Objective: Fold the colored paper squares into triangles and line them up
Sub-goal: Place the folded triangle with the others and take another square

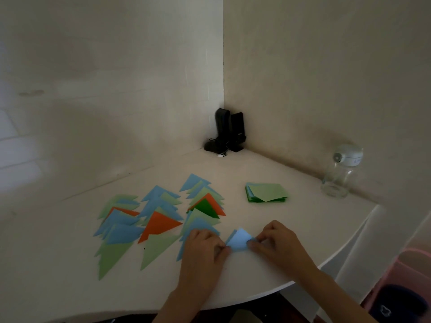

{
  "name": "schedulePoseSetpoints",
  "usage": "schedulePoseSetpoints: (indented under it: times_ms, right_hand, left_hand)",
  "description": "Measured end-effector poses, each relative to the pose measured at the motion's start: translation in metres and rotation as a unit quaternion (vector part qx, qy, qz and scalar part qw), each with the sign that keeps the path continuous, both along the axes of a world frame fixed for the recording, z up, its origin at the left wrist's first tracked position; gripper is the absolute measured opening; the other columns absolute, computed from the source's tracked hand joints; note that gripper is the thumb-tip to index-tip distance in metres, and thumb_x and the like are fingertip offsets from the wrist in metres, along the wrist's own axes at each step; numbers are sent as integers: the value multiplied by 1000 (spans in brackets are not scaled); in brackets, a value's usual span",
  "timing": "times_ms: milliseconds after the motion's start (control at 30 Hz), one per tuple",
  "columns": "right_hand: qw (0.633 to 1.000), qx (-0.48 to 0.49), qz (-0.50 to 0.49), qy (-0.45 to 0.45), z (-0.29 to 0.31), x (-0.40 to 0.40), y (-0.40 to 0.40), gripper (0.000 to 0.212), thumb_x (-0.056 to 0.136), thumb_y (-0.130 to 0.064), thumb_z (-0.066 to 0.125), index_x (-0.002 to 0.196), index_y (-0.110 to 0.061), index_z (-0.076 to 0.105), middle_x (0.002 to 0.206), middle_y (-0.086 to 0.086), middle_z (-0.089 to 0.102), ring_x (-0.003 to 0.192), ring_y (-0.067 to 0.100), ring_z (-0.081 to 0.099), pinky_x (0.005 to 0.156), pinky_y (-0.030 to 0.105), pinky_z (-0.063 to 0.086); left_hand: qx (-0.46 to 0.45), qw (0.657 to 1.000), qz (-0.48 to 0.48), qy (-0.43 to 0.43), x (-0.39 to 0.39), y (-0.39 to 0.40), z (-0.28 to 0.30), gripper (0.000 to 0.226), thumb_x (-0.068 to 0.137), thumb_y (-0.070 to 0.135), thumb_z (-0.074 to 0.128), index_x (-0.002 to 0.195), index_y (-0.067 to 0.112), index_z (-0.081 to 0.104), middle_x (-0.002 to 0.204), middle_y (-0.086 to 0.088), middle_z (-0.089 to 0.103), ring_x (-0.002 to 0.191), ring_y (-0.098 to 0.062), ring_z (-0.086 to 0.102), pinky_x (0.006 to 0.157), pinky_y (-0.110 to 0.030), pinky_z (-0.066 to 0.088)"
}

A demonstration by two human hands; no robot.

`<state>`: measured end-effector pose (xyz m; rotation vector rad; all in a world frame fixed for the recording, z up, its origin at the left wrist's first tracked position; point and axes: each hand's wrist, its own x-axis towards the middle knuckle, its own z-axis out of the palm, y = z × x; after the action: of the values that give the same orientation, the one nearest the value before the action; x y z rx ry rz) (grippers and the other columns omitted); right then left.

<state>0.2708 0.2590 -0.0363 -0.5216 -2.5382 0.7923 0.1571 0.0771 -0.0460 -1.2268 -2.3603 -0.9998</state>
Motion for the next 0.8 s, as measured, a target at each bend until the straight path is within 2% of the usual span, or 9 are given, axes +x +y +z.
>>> schedulePoseSetpoints:
  times_ms: [133, 267, 367, 467, 567, 667, 800]
  right_hand:
    - [999, 18, -35, -5, -3, -7, -4, 33, 59, -75, 45, 54, -42, 43, 74, -14, 49, 69, 3, 51, 70, 33, 46]
    - [997, 30, -64, -19, -6, -11, -8, 36, 54, -78, 43, 54, -42, 39, 73, -14, 49, 71, 7, 52, 72, 34, 45]
    - [996, 27, -66, -53, -2, -11, -8, 39, 53, -78, 44, 57, -40, 41, 74, -14, 48, 75, 7, 50, 74, 31, 43]
    - [995, 3, -66, -79, 7, -13, -7, 33, 63, -61, 69, 62, -37, 46, 78, -14, 50, 78, 6, 51, 78, 31, 44]
    - [994, -48, -57, -73, 13, -13, -3, 30, 62, -45, 80, 66, -34, 52, 77, -12, 56, 75, 5, 54, 73, 27, 45]
    - [993, -96, -34, -59, 17, -10, 2, 28, 61, -29, 85, 69, -29, 58, 73, -9, 61, 66, 1, 55, 61, 14, 42]
    - [994, -103, -4, -43, 19, -4, 4, 27, 65, -18, 84, 70, -28, 60, 71, -9, 61, 64, -8, 53, 59, 8, 39]
  left_hand:
    - [2, 999, 53, -6, 7, 7, 0, 24, 76, 45, 62, 64, 25, 58, 73, 10, 50, 78, -11, 42, 71, -26, 36]
    - [-20, 995, 94, 9, 13, 16, 1, 40, 73, 59, 50, 60, 22, 49, 68, 4, 46, 70, -18, 44, 59, -32, 41]
    - [-34, 994, 107, 1, 14, 19, 1, 38, 71, 59, 53, 60, 23, 46, 67, 4, 46, 69, -19, 45, 57, -34, 42]
    - [-39, 994, 94, -47, 9, 19, 0, 35, 71, 50, 69, 67, 27, 43, 70, 7, 47, 73, -16, 43, 63, -32, 41]
    - [-30, 993, 64, -89, 6, 15, 5, 29, 74, 42, 71, 76, 27, 47, 76, 11, 48, 78, -13, 41, 71, -29, 40]
    - [-5, 990, 40, -135, 2, 12, 7, 25, 73, 32, 75, 78, 28, 50, 77, 12, 51, 79, -10, 45, 73, -28, 41]
    - [31, 981, 0, -194, -4, 6, 7, 28, 70, 13, 76, 74, 29, 54, 76, 9, 56, 76, -12, 53, 70, -29, 48]
